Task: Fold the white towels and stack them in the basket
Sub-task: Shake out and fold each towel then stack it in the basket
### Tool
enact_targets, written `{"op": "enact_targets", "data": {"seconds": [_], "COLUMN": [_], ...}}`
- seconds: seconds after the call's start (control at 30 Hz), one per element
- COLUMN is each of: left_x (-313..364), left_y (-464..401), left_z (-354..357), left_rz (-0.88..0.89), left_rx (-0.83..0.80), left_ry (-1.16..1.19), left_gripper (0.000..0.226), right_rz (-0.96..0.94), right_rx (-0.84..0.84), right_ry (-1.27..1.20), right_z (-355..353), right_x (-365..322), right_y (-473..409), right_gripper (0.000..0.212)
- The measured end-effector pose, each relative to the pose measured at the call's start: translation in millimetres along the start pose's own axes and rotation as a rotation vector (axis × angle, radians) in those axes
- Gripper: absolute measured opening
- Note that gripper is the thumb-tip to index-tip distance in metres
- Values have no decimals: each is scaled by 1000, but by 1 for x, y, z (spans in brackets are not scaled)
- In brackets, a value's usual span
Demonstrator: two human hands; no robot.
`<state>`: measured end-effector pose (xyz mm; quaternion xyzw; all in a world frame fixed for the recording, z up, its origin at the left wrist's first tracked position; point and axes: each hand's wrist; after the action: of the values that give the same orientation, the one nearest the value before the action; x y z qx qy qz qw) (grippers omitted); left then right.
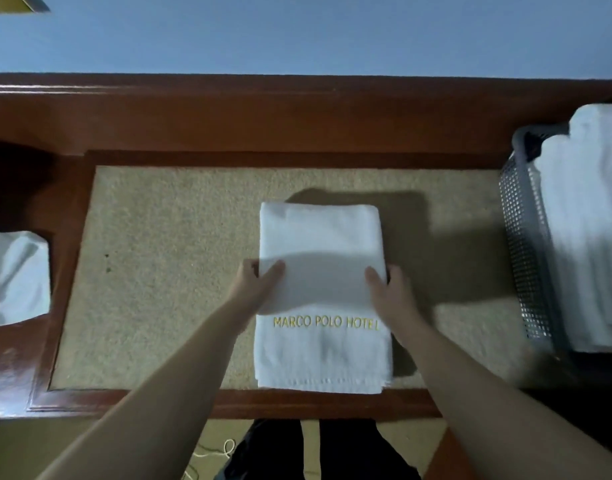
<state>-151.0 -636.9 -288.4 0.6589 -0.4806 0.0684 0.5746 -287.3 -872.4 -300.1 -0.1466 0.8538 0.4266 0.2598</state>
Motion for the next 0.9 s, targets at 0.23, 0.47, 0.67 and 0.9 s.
{"op": "enact_targets", "data": {"seconds": [0.23, 0.47, 0.67, 0.9], "left_x": [-20, 21, 96, 224], "left_y": [68, 109, 167, 245], "left_z": [20, 21, 57, 169], "left_rz": [-78, 308, 533, 794], "left_rx": [43, 147, 153, 90], "left_ry": [-248, -281, -186, 69], "left_gripper": [47, 42, 45, 47], "right_rz": [67, -103, -269, -510], "right_rx": [-30, 35, 209, 532], "right_ry": [-37, 18, 27, 22], "right_z": [7, -27, -120, -324], "right_x": [6, -29, -58, -79], "right_y": [58, 82, 124, 135], "right_gripper": [39, 34, 35, 43]}}
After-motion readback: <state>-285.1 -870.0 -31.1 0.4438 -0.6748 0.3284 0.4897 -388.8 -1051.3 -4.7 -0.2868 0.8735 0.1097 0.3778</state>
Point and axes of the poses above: each hand's wrist, its own y-axis away from the middle knuckle, its own z-axis out of the palm, x = y × z, and after that the axes turned 2 degrees about z, right-handed
